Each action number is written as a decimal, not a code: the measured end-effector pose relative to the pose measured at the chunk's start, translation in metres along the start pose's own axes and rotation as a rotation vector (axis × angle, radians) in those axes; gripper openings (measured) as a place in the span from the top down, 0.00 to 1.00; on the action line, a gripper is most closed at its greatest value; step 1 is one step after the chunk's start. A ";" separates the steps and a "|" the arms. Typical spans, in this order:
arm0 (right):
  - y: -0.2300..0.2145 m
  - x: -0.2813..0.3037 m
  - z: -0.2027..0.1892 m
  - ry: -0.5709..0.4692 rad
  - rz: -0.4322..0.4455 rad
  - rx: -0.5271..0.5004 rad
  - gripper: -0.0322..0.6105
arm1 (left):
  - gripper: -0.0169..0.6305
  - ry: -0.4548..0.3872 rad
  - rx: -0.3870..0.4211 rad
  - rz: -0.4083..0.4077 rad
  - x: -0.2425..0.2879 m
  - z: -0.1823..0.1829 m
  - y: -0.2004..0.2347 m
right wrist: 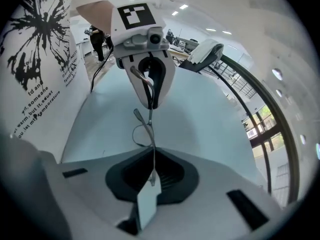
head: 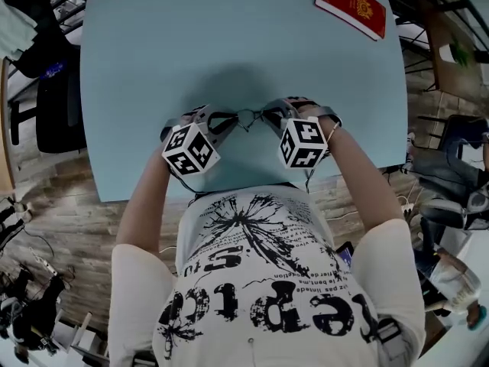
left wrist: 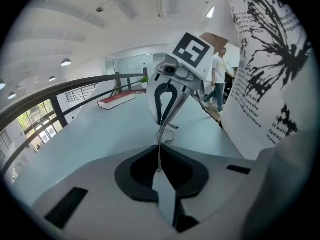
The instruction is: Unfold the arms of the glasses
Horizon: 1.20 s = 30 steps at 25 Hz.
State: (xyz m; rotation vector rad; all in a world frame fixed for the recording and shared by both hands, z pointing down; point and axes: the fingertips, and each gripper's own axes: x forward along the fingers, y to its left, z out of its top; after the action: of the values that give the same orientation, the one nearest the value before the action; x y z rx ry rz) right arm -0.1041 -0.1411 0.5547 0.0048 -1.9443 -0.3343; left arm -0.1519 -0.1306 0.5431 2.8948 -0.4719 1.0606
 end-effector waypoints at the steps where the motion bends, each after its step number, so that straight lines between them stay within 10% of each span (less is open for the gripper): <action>1: 0.000 -0.003 -0.001 -0.010 -0.003 0.007 0.92 | 0.93 0.004 0.005 0.002 0.000 0.000 0.001; 30: -0.010 -0.046 -0.059 -0.128 -0.107 0.171 0.91 | 0.93 0.022 -0.049 0.075 0.008 0.003 0.023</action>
State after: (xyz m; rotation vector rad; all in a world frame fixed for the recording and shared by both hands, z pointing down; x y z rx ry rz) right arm -0.0345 -0.1568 0.5314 0.2048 -2.0996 -0.2425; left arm -0.1509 -0.1550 0.5445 2.8414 -0.6015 1.0729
